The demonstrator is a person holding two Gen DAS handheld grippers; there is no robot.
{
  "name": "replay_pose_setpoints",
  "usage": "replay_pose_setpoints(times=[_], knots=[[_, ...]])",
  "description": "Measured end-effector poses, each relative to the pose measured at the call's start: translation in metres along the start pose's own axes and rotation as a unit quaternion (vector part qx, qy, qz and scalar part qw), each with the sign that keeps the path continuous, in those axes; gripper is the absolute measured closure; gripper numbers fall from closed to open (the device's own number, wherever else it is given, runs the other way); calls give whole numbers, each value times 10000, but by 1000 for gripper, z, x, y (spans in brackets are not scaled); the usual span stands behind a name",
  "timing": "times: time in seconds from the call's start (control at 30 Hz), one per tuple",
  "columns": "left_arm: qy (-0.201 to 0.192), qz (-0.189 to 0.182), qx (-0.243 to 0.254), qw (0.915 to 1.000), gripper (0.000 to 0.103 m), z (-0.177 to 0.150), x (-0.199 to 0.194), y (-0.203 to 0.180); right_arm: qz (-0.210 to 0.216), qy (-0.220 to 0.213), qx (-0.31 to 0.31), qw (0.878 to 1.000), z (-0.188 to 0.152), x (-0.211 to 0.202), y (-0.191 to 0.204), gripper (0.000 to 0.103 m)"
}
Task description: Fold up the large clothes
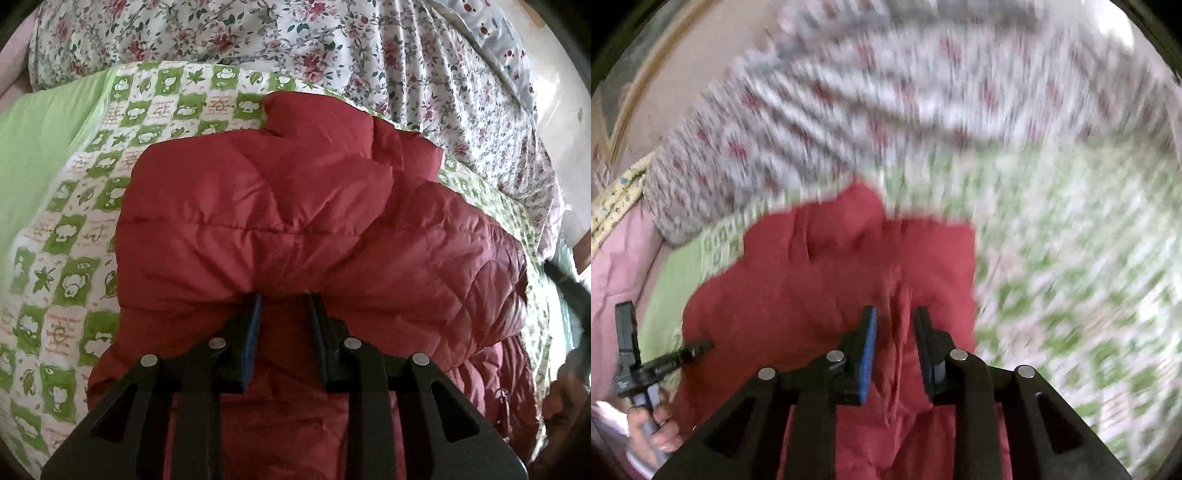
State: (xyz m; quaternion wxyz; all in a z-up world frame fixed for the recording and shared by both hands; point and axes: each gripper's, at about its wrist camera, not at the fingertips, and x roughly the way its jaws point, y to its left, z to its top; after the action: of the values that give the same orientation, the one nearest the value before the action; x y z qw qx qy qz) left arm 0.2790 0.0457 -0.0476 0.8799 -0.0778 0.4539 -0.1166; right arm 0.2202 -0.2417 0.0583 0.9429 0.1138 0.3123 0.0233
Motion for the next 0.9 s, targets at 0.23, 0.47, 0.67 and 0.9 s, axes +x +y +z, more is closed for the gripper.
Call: replay_pose_setpoints(times=[0.23,0.47,0.67,0.9], knots=[[-17,-155,-64,9999,80,0,-17,6,-30,1319,-644,9892,-30,79,25,72],[157,-96,-252,9995,80,-3,-10,31,-6,1332,-373,9904,-43,96,3,75],[229,-96,-269,9993,80,-7,4,33,128,1281,-294,9912,-49,100,-1,75],[154,-56,-317,9994,80,-11,-13,29,246,1312,-135,9910,-45,97,-4,73]])
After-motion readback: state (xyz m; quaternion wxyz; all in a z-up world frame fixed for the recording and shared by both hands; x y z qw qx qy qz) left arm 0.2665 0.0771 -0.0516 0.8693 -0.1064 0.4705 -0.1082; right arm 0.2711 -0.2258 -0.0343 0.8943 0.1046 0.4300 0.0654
